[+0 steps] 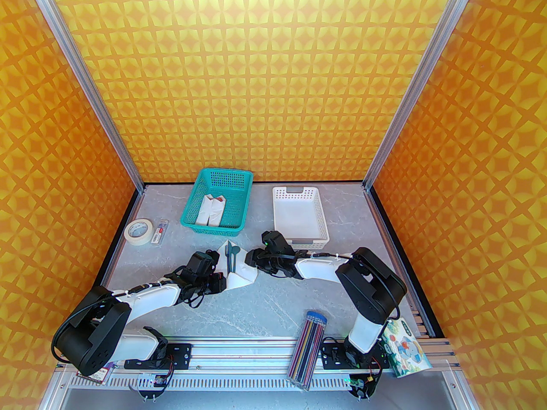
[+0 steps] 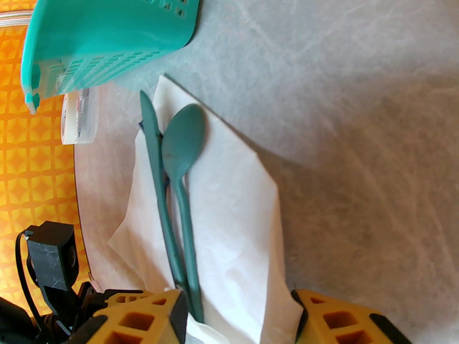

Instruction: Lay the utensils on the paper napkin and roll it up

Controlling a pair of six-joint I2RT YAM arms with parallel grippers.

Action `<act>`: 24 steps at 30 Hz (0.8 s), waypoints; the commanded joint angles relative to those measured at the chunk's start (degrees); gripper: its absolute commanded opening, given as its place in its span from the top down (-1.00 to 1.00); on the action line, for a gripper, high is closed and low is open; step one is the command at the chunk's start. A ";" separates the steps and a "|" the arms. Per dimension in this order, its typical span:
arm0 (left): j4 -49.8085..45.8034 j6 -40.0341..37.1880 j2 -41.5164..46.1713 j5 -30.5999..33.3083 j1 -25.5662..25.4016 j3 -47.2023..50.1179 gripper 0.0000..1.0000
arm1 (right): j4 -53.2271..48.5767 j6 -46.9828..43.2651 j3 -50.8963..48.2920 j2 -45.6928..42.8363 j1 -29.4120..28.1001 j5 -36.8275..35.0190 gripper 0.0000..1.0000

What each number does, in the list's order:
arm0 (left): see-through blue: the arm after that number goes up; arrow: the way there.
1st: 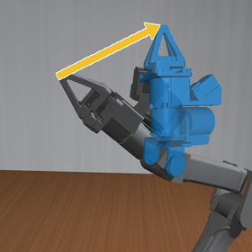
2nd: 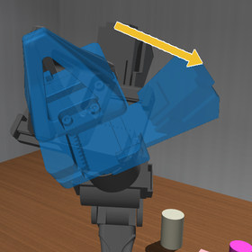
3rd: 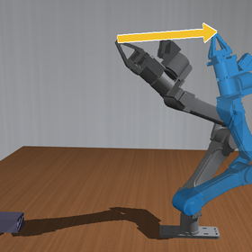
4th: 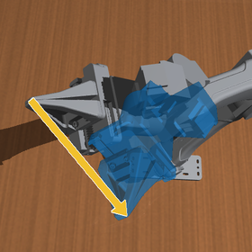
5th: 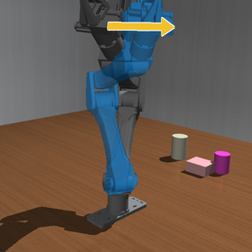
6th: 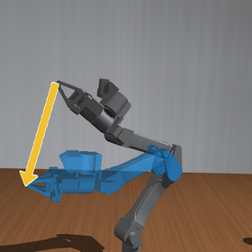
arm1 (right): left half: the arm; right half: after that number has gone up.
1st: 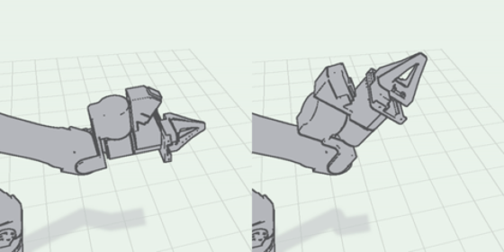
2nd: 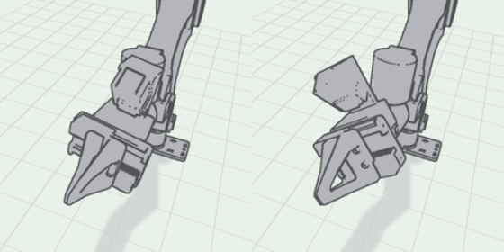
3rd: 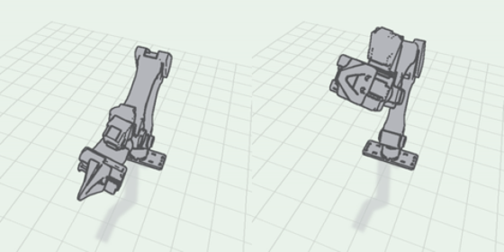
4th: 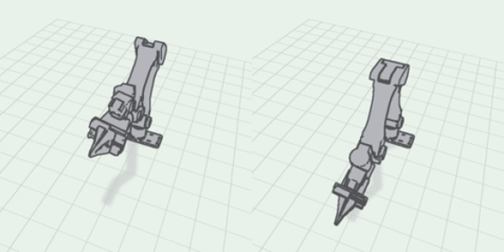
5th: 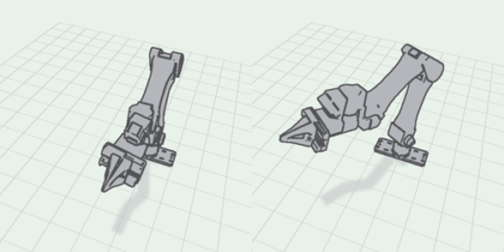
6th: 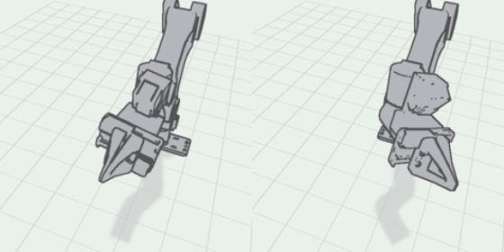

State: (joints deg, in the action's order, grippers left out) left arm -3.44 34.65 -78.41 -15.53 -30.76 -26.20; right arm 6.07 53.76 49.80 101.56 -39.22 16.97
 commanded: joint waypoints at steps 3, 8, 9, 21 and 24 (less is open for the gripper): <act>-5.12 -0.91 -0.95 2.17 -0.27 0.31 1.00 | 4.05 0.51 -1.69 0.80 0.20 2.18 -0.03; -5.41 -0.91 -0.71 2.17 -0.27 0.36 1.00 | 4.66 -1.08 -0.70 0.48 0.29 -0.37 -0.03; -5.43 -0.97 -0.69 2.16 -0.26 0.33 1.00 | 4.87 -1.35 -0.51 0.46 0.29 -0.62 -0.03; -5.29 -0.91 -0.71 2.18 -0.26 0.61 1.00 | 7.41 -2.70 0.35 -0.78 0.29 -1.01 -0.05; -5.43 -1.05 -0.69 2.26 -0.28 0.53 1.00 | 9.71 -1.54 0.02 -0.33 0.29 0.40 -0.05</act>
State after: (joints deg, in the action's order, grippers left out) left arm -3.64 34.61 -78.41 -15.49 -30.76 -26.26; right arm 13.54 52.69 48.86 101.67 -39.22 17.15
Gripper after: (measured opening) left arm 0.040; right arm 0.525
